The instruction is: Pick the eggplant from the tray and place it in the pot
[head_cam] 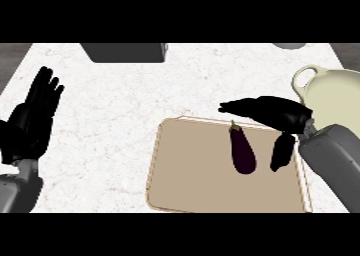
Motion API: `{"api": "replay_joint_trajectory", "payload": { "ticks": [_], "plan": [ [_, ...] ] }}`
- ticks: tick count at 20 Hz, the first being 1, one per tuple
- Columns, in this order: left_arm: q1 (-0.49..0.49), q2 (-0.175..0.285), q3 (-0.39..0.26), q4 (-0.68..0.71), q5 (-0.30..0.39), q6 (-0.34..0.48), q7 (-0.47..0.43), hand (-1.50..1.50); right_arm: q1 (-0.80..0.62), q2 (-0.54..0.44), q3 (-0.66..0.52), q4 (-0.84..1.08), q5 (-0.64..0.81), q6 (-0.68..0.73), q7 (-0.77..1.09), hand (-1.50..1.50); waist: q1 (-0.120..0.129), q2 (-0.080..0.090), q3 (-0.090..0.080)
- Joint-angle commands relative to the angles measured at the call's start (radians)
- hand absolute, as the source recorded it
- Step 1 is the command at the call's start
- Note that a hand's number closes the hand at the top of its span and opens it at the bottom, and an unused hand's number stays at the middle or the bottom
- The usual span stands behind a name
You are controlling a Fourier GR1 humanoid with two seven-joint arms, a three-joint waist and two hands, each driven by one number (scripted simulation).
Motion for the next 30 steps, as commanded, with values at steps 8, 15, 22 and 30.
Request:
{"api": "replay_joint_trajectory", "payload": {
  "ticks": [8,15,22,30],
  "plan": [
    [0.003,-0.015,0.050,-0.084,-0.024,-0.040,0.092,0.00,0.148,0.069,0.018,-0.022,0.225,-0.061,0.029,-1.50,0.005,0.001,0.001],
    [0.064,-0.043,0.106,-0.013,-0.021,-0.135,-0.011,0.00,0.048,0.160,-0.075,0.045,0.262,0.023,0.051,-1.50,0.008,0.003,0.000],
    [0.027,-0.113,0.063,-0.052,-0.124,-0.073,0.037,0.00,0.083,0.215,-0.055,0.251,0.431,-0.150,-0.081,-1.50,0.009,0.003,0.001],
    [0.004,-0.125,0.117,-0.047,-0.130,-0.118,0.072,0.00,0.096,0.269,-0.106,0.277,0.512,-0.140,-0.099,-1.50,0.006,0.003,0.001]
  ]
}}
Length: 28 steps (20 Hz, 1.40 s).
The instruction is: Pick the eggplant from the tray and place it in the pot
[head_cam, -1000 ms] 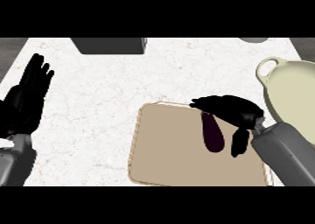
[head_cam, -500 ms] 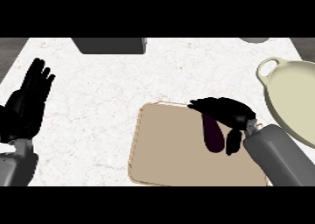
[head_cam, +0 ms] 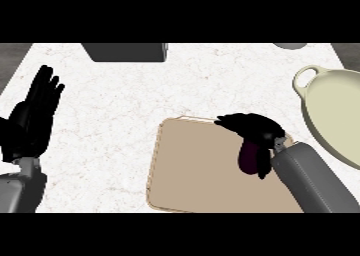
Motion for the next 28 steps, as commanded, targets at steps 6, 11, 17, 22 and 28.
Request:
{"api": "replay_joint_trajectory", "payload": {
  "ticks": [6,11,17,22,28],
  "plan": [
    [-0.028,0.014,0.044,0.022,-0.008,-0.042,0.008,0.00,-0.029,-0.008,0.025,0.105,0.113,-0.117,-0.210,1.50,0.001,0.002,0.001],
    [0.078,-0.031,0.036,-0.032,-0.005,-0.058,-0.062,0.00,-0.010,0.020,0.021,0.107,0.145,-0.110,-0.205,1.50,0.003,0.001,0.001],
    [0.026,0.006,0.081,0.038,-0.019,-0.053,-0.037,0.00,0.235,-0.040,0.055,-0.139,0.133,-0.158,-0.270,1.50,-0.042,-0.010,0.000],
    [0.099,-0.003,0.088,-0.017,-0.037,-0.016,-0.030,0.00,0.520,-0.260,0.073,-0.321,0.079,-0.241,-0.498,1.50,-0.113,-0.032,-0.002],
    [0.102,-0.003,0.106,-0.035,-0.030,0.001,-0.002,0.00,0.800,-0.436,-0.133,-0.578,-0.146,-0.331,-0.644,1.50,-0.135,-0.026,-0.002]
  ]
}}
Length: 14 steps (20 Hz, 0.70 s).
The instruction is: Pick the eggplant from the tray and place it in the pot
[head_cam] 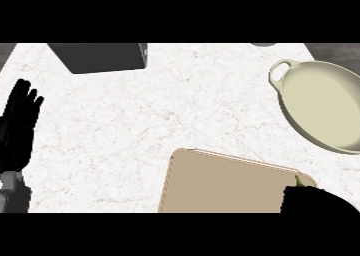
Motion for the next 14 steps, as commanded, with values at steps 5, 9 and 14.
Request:
{"api": "replay_joint_trajectory", "payload": {
  "ticks": [5,9,14],
  "plan": [
    [0.036,-0.002,0.017,-0.026,0.017,-0.009,-0.017,0.00,0.303,-0.039,-0.336,-0.238,-0.446,-0.023,-0.122,1.50,-0.006,0.010,0.003],
    [-0.011,0.004,0.003,-0.002,0.000,-0.007,-0.006,0.00,0.352,-0.053,-0.563,-0.330,-0.661,0.005,-0.137,1.50,-0.003,0.016,0.003],
    [-0.044,0.003,-0.027,-0.024,-0.002,-0.021,0.039,0.00,0.389,-0.069,-0.795,-0.360,-0.926,0.116,-0.012,1.50,0.065,0.026,0.004]
  ]
}}
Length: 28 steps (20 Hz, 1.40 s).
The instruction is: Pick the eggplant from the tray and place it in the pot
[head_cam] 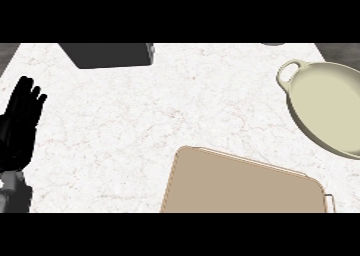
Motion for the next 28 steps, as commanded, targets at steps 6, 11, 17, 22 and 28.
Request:
{"api": "replay_joint_trajectory", "payload": {
  "ticks": [6,11,17,22,28],
  "plan": [
    [-0.045,-0.016,-0.026,0.018,-0.003,-0.032,0.000,0.00,-0.074,-0.073,-0.288,0.077,-0.303,0.184,0.192,1.50,0.069,0.011,0.002],
    [-0.104,-0.038,-0.029,0.059,-0.011,-0.022,0.011,0.00,-0.282,-0.102,-0.214,0.258,-0.243,0.179,0.250,1.50,0.078,0.014,0.003],
    [-0.101,-0.047,-0.043,0.059,-0.019,-0.035,0.012,0.00,-0.516,-0.119,-0.116,0.550,-0.220,0.206,0.273,1.50,0.094,0.017,0.004],
    [-0.093,-0.064,-0.062,0.051,-0.027,-0.038,-0.011,0.00,-0.566,-0.118,-0.133,0.551,0.044,-0.094,0.191,1.50,0.104,0.021,0.005],
    [-0.145,-0.063,-0.064,0.083,-0.056,-0.017,0.017,0.00,-0.785,-0.061,-0.022,0.898,0.229,-0.285,0.069,1.50,0.105,0.021,0.005]
  ]
}}
